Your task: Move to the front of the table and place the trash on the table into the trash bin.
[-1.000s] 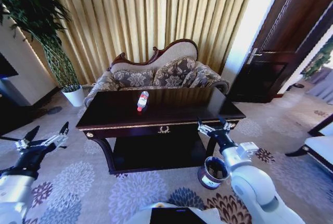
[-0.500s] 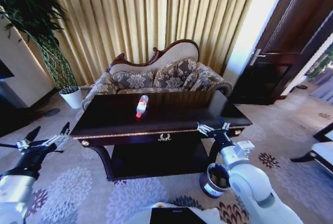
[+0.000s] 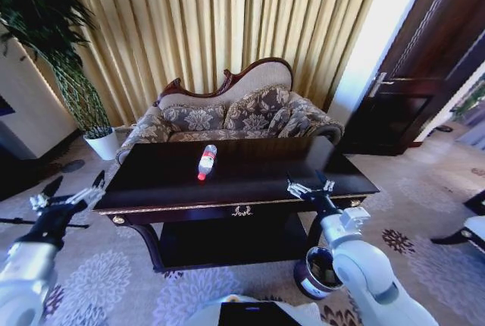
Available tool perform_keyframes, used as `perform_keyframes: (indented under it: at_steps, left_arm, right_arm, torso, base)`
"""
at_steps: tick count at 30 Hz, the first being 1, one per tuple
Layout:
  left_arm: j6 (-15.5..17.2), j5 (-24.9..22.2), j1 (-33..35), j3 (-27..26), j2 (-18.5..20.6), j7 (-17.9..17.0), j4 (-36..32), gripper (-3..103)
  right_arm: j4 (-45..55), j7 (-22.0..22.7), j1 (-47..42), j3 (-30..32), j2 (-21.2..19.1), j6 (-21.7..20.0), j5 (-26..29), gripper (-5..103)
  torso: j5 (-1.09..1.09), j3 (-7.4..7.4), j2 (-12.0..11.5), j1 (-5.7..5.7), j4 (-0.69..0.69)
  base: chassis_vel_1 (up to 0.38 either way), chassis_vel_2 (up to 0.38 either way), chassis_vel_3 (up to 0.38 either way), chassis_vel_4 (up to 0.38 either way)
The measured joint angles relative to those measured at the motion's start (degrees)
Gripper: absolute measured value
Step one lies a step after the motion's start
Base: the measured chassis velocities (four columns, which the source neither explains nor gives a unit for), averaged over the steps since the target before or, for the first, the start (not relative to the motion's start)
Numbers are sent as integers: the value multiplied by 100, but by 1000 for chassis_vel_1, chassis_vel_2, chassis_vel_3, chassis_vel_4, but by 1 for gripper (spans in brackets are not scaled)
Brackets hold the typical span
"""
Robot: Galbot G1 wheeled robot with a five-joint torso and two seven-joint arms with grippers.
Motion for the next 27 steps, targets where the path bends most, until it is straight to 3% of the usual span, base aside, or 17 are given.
perform_keyframes:
  at_steps: [6, 9, 10, 13, 16, 17, 19, 21, 23, 25, 27]
  left_arm:
    - [53, -77, -490, 430, 825, -216, 571, 100]
    - [119, -175, -1095, 935, 1285, -406, 1023, 100]
    - [119, -175, -1095, 935, 1285, -406, 1023, 100]
    - [322, -372, -1945, 1644, 1586, -725, 1425, 100]
    - [440, -449, -2344, 2059, 1691, -881, 1588, 100]
    - [517, -472, -2804, 2656, 1774, -1035, 1796, 100]
    - [534, -472, -2983, 2887, 1795, -1106, 1886, 100]
    - [555, -472, -3591, 3640, 1834, -1281, 2183, 100]
    - [566, -470, -3881, 3953, 1836, -1327, 2317, 100]
    - [589, -466, -4504, 4622, 1818, -1363, 2572, 100]
    - [598, -466, -4655, 4809, 1798, -1367, 2627, 100]
  right_arm:
    - [-3, 4, -99, -48, 124, 34, -166, 100]
    - [-3, 23, -123, -37, 149, 36, -198, 100]
    - [-3, 23, -123, -37, 149, 36, -198, 100]
    - [-49, 35, -186, -22, 193, 42, -263, 100]
    - [-90, 39, -193, -16, 222, 50, -299, 100]
    - [-150, 53, -176, -7, 253, 59, -319, 100]
    - [-169, 62, -165, -5, 258, 60, -321, 100]
    - [-260, 126, -117, 2, 253, 63, -323, 100]
    - [-298, 147, -95, 9, 245, 63, -323, 100]
    - [-396, 170, -31, 51, 221, 63, -317, 100]
    - [-425, 176, -9, 67, 215, 63, -311, 100]
  torso:
    - [-2, 2, -3, 6, 2]
    - [-2, 2, -3, 5, 4]
    - [-2, 2, -3, 5, 4]
    - [0, 2, -3, 5, -1]
    - [0, 2, -3, 5, 0]
    - [0, 3, -3, 5, 2]
    - [0, 2, -3, 5, 2]
    - [-1, 2, -3, 5, 1]
    - [0, 2, -3, 5, 1]
    - [2, 3, -3, 5, 1]
    - [2, 2, -3, 5, 1]
  base:
    - [0, 0, 0, 0]
    - [0, 0, 0, 0]
    - [0, 0, 0, 0]
    - [0, 0, 0, 0]
    - [0, 0, 0, 0]
    - [0, 0, 0, 0]
    - [0, 0, 0, 0]
    - [0, 0, 0, 0]
    - [0, 0, 0, 0]
    - [0, 0, 0, 0]
    - [0, 0, 0, 0]
